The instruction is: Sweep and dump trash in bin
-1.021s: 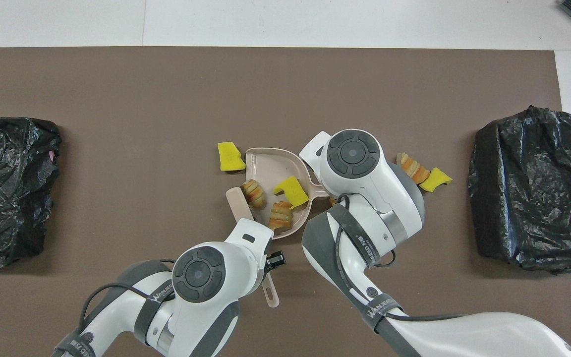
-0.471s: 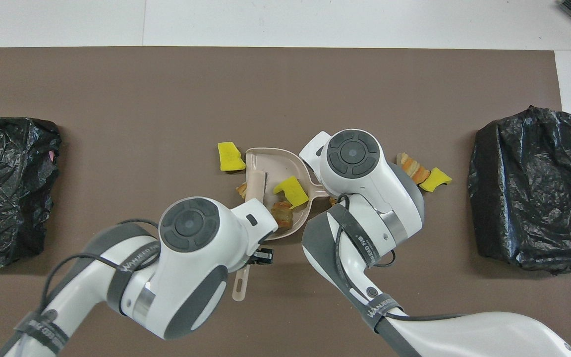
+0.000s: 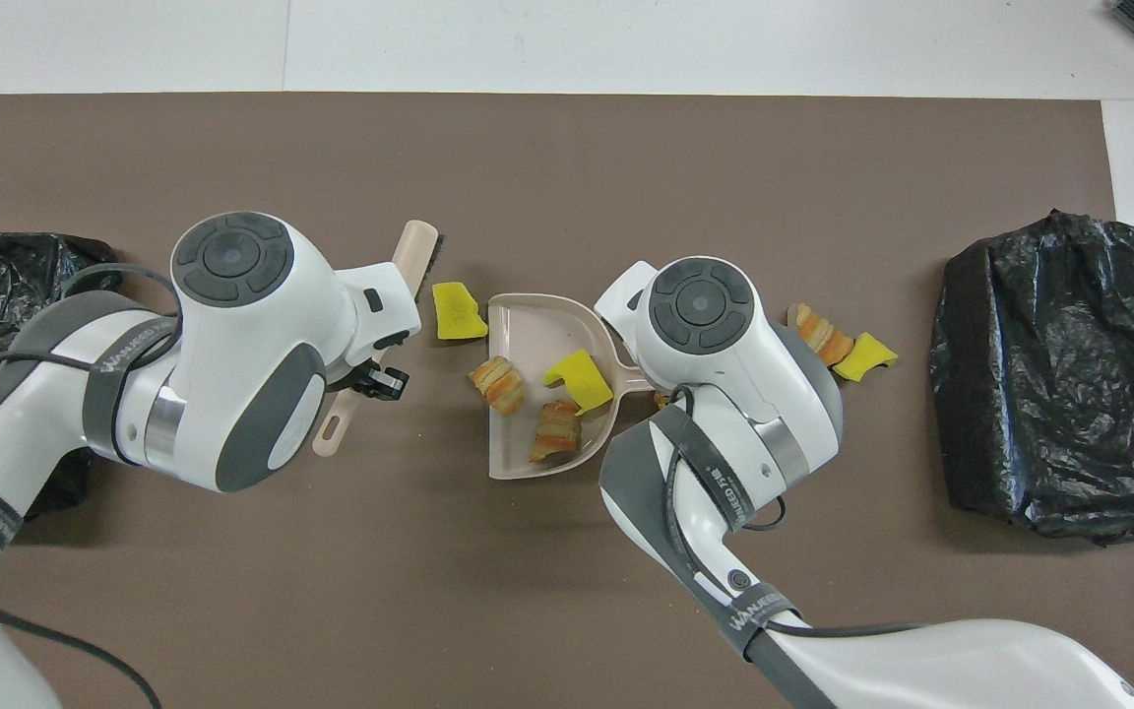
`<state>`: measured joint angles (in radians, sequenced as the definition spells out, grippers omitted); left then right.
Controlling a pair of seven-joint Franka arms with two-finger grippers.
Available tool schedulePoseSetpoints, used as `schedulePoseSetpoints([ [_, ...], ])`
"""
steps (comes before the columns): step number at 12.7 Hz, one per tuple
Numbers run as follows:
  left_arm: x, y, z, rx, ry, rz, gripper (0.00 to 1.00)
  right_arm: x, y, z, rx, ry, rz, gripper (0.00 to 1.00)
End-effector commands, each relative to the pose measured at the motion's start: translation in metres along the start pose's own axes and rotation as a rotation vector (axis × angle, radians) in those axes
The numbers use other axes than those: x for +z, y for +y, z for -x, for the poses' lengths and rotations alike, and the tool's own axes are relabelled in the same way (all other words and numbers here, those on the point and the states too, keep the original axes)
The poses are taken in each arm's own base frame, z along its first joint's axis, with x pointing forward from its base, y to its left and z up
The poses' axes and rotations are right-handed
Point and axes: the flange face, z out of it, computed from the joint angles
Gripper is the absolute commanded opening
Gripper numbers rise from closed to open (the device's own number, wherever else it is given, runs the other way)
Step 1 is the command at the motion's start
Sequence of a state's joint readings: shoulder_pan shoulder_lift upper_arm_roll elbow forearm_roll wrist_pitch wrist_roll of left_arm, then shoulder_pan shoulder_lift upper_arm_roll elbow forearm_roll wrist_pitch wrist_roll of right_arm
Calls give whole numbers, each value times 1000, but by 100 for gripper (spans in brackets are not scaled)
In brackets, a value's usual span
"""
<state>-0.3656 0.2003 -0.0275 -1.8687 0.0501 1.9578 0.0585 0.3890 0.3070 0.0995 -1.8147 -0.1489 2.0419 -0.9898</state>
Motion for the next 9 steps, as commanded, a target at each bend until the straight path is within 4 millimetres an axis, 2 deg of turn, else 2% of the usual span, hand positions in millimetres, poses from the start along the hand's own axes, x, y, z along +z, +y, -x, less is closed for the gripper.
schedulePoseSetpoints([
  [1, 13, -12, -20, 94, 20, -32, 0, 3, -5, 5, -8, -38, -21, 0],
  [2, 19, -8, -17, 102, 8, -31, 0, 1, -8, 9, 55, -63, -44, 0],
  [4, 43, 22, -6, 144, -19, -27, 0, 0, -10, 10, 80, -85, -43, 0],
  [6, 50, 44, 10, 173, -33, -28, 0, 0, -10, 11, 80, -87, -43, 0],
  [8, 47, 64, 21, 198, -65, -26, 0, 0, -10, 10, 81, -83, -40, 0],
  [9, 49, 83, 32, 209, -107, -15, 0, 0, -10, 10, 81, -80, -36, 0],
])
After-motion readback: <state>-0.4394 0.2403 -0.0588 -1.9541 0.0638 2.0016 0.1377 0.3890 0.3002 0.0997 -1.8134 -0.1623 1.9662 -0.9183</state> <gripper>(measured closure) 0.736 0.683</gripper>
